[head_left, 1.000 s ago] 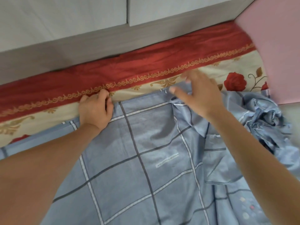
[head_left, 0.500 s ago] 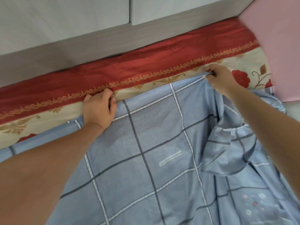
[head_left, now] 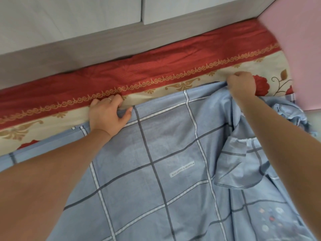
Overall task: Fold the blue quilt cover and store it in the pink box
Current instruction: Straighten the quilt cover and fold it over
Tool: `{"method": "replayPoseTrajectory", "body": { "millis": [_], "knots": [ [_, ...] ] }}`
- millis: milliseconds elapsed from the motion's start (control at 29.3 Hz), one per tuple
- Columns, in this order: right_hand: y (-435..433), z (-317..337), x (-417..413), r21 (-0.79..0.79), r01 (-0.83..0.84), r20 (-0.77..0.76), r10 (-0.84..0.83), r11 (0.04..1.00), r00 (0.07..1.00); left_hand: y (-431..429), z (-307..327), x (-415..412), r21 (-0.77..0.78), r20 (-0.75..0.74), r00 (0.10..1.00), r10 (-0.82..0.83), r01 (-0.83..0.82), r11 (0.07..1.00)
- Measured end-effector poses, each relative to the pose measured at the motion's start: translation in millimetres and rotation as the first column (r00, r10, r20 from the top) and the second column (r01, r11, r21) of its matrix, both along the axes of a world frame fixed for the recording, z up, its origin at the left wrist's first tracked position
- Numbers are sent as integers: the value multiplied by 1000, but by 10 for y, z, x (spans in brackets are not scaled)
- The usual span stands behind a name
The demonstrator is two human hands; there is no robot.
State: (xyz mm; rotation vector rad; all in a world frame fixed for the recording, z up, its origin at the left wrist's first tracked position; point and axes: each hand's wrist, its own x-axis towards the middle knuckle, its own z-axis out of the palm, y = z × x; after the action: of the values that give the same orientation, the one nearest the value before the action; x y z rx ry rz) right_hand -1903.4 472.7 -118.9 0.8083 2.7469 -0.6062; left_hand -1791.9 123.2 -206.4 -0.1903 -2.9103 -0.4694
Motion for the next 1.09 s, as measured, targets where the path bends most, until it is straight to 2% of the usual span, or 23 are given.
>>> {"method": "replayPoseTrajectory", "body": {
  "millis": [68, 137, 205, 273, 342, 444, 547, 649, 854, 957, 1093],
  "knots": [
    [22, 46, 112, -153, 48, -154, -71, 987, 985, 6, 2, 7, 6, 2, 1000, 2, -2, 1000],
    [32, 102, 265, -327, -59, -277, -36, 943, 960, 5, -3, 12, 5, -1, 1000, 1, -1, 1000],
    [65, 169, 387, -397, -180, -259, 79, 900, 963, 0, -5, 1, 7, -2, 1000, 0, 0, 1000],
    [131, 185, 432, -295, -332, -122, 309, 896, 943, -1, -8, -7, 6, -3, 1000, 2, -2, 1000],
    [202, 175, 384, -92, -482, 44, 487, 871, 872, -1, -8, -8, 5, -5, 1000, 5, -5, 1000],
    [258, 137, 231, -10, -469, 221, 460, 883, 860, 5, -8, 10, 8, -25, 1000, 6, -6, 1000],
    [224, 55, 86, 105, -479, 293, 433, 872, 853, 14, -24, 2, 11, -36, 999, 6, -6, 1000],
    [143, -19, 36, 196, -472, 294, 408, 859, 864, 8, -32, 3, 9, -32, 999, 5, -5, 1000],
    [62, -137, 105, 348, -442, 134, 423, 827, 896, 7, -37, -7, 9, -40, 999, 4, -4, 1000],
    [18, -153, 120, 398, -439, 135, 422, 805, 897, -1, -45, -9, 12, -36, 999, 5, -5, 1000],
    [0, -183, 123, 404, -393, 32, 417, 826, 908, -2, -59, -6, 2, -44, 999, 4, -4, 1000]
  ]
}}
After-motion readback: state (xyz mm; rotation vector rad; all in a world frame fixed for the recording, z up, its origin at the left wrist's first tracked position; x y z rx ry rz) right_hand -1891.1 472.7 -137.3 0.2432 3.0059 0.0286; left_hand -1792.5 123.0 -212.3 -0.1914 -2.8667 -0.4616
